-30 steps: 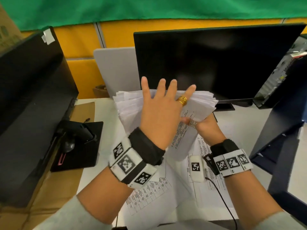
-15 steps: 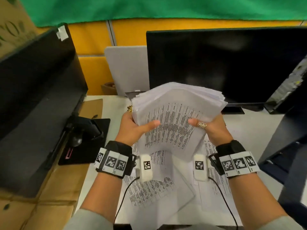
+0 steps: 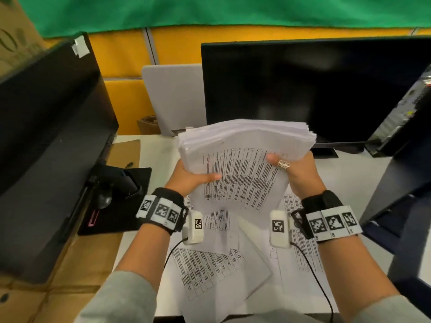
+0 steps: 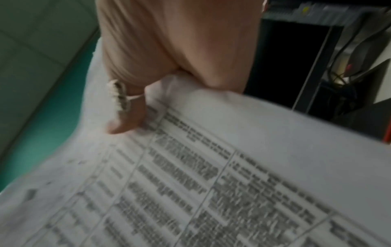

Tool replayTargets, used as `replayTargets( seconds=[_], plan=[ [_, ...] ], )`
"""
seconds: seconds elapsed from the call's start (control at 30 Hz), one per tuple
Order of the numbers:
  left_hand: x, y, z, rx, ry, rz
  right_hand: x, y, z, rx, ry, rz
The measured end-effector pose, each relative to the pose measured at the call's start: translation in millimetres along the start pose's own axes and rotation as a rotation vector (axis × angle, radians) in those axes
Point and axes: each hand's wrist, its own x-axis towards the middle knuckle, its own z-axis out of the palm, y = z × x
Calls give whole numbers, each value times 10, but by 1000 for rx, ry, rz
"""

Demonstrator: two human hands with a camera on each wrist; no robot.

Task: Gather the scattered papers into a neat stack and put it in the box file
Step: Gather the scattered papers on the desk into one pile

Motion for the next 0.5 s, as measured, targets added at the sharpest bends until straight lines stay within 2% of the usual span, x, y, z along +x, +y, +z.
replayTargets(
  seconds=[0.13,0.27,0.37,0.5],
  plan=[
    [20,44,81,-90,109,53,-15,-111,158,21,75,-63],
    [-130,7,-18,-97,115,169,-86,-230,146,9,24,-108],
    [-224,-293,-43,-102,83,81,-202,28,94,-119,-14,35],
    [-225,-652,44,-89,137,-58,-361,496,48,-219,30,204]
  ],
)
